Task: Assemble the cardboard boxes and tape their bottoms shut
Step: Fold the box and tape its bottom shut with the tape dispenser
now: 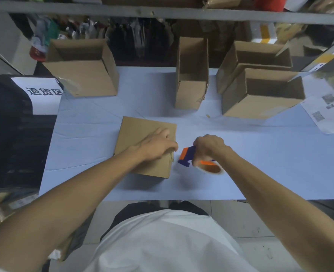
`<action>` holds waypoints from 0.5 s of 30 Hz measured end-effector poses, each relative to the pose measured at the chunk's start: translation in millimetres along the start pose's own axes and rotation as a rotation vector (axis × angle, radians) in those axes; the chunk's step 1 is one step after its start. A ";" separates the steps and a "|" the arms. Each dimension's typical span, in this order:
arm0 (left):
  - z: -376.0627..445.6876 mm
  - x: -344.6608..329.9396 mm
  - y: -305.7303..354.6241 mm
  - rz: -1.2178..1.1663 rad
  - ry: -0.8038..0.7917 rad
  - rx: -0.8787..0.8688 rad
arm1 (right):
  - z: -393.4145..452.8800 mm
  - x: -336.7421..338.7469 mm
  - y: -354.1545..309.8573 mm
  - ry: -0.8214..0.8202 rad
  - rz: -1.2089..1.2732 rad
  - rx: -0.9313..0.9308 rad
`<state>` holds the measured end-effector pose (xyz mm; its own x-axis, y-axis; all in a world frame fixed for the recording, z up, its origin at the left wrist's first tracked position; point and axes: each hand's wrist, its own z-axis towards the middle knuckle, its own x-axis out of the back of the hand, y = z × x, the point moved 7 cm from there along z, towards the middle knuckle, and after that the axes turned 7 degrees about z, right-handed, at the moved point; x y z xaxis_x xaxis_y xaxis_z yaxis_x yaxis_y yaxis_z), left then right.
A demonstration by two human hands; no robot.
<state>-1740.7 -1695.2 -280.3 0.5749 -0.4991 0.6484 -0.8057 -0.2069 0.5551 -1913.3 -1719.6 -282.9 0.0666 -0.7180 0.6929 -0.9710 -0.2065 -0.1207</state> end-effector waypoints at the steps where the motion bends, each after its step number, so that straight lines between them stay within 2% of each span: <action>1: 0.3 -1.7 1.8 0.071 -0.013 -0.005 | 0.0 0.2 0.3 -0.007 -0.020 -0.007; 4: -5.8 -13.2 15.0 0.342 -0.042 -0.137 | -8.7 3.1 15.9 0.075 0.123 -0.008; 6: -6.5 -15.1 18.0 0.393 -0.013 -0.207 | -20.0 5.2 28.2 0.166 0.231 0.020; 8: -8.0 -2.7 17.1 0.154 0.112 -0.207 | -31.3 5.0 34.8 0.250 0.326 0.113; 10: -10.0 10.9 7.6 -0.076 0.224 -0.126 | -45.0 4.5 36.9 0.330 0.456 0.204; 12: -13.0 4.8 1.5 -0.230 0.138 -0.025 | -57.5 5.2 33.9 0.385 0.564 0.253; 15: -19.7 -13.9 2.0 -0.710 -0.073 0.087 | -66.3 6.4 20.6 0.404 0.646 0.315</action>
<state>-1747.5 -1672.0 -277.9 0.9556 -0.2740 0.1081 -0.2513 -0.5670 0.7845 -1948.1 -1684.4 -233.8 -0.6288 -0.4775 0.6137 -0.6758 -0.0548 -0.7350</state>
